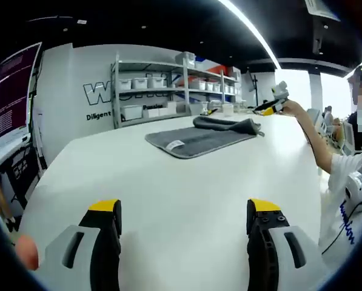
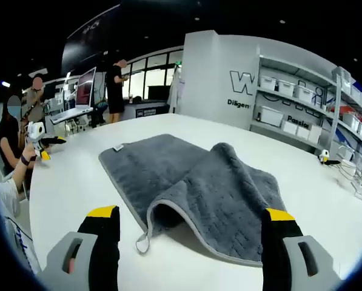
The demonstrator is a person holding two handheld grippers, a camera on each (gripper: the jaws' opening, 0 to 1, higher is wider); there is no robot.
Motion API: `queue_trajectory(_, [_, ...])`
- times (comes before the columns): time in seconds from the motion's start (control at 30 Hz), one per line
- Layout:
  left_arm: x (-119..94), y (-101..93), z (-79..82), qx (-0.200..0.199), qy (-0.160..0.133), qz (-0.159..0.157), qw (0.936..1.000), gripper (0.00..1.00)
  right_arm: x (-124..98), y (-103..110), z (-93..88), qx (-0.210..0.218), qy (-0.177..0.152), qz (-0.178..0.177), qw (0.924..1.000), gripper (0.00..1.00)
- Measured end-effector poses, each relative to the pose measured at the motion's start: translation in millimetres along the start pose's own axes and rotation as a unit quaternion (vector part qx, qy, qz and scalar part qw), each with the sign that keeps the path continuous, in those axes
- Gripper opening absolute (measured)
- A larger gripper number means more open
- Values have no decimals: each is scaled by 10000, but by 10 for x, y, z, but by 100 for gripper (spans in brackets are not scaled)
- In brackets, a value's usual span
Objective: Open the folded towel by lifting each exposed corner and separating the folded layers until the towel lies flat within the target outline without major curled edges
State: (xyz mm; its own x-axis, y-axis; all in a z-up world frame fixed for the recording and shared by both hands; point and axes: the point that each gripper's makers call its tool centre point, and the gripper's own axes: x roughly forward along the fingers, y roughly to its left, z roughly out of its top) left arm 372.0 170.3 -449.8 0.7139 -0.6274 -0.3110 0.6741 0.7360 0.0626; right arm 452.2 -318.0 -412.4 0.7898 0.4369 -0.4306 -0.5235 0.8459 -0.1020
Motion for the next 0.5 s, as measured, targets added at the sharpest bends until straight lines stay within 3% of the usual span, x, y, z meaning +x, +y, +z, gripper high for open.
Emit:
queue_trajectory(0.13, [308, -123, 353, 344, 190, -291, 9988, 84, -43, -17, 29, -146, 16, -38, 9999, 99])
queue_trajectory(0.23, [683, -192, 610, 498, 405, -654, 9958, 84, -56, 27, 91, -133, -189, 80, 9997, 99])
queue_trajectory(0.5, [1709, 41, 1162, 280, 275, -805, 9960, 83, -37, 98, 161, -212, -415, 231, 9986, 99])
